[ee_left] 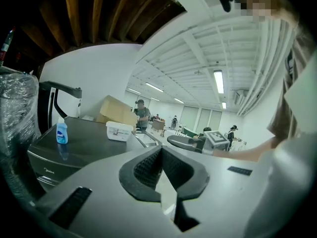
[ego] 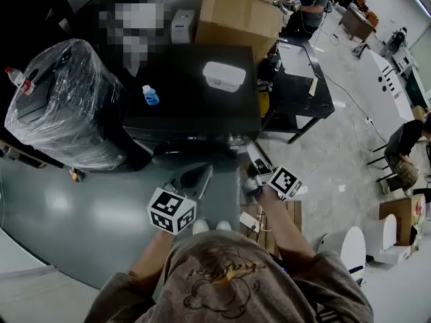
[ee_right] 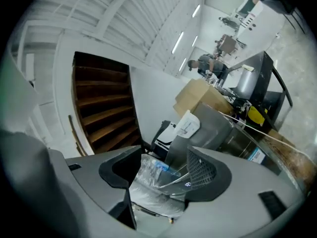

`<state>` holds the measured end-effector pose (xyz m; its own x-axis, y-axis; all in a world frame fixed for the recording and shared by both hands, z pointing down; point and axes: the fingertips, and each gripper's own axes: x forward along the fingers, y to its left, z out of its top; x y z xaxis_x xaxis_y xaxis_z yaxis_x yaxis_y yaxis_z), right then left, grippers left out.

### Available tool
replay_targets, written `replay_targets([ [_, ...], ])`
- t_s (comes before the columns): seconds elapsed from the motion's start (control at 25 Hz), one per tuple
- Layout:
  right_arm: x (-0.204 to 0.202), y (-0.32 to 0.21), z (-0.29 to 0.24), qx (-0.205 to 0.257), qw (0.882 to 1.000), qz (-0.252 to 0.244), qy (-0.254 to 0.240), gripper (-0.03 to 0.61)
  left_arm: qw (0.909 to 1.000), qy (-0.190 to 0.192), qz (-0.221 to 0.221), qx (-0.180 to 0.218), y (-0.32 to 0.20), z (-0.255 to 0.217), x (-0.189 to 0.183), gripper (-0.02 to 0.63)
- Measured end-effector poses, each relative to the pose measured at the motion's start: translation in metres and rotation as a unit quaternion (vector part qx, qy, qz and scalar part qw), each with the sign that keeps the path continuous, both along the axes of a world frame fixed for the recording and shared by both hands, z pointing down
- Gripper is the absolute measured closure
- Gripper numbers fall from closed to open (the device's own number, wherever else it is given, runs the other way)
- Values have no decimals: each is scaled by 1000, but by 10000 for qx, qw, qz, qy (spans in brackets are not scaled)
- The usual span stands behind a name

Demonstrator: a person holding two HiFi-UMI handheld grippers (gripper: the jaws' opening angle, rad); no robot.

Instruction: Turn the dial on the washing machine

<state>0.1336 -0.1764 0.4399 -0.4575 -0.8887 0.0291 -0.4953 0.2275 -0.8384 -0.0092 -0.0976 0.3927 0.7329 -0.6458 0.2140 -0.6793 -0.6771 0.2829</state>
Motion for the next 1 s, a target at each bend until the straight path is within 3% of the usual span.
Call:
replay_targets([
  [0.24,-9,52,-42,440,9918,-454,1110,316,9998,141,102,8,9,-18,-5,621],
  [0.36,-11,77,-56,649,9770,-593,1941,316,9998,109,167,-22,16,-20,-10,621],
  [0.56,-23,114,-69,1155,9492,-774,2822,316,9999,-15,114,58,26,-17,-16,621],
  [0.6,-26,119,-69,1290,9417,-751,3016,334,9999,-39,69,96,27,-16,-17,621],
  [0.68,-30,128,-69,1534,9289,-683,3302,433,9998,-22,-85,151,28,-15,-21,621],
  [0.84,-36,140,-61,1772,9147,-684,3567,547,9993,128,-308,185,32,-9,-28,621],
  [0.92,-38,145,-55,1835,9077,-692,3711,574,9991,139,-329,231,36,-5,-30,621],
  [1.0,-39,148,-49,1819,9082,-705,3704,577,9987,140,-378,309,37,-2,-32,621],
])
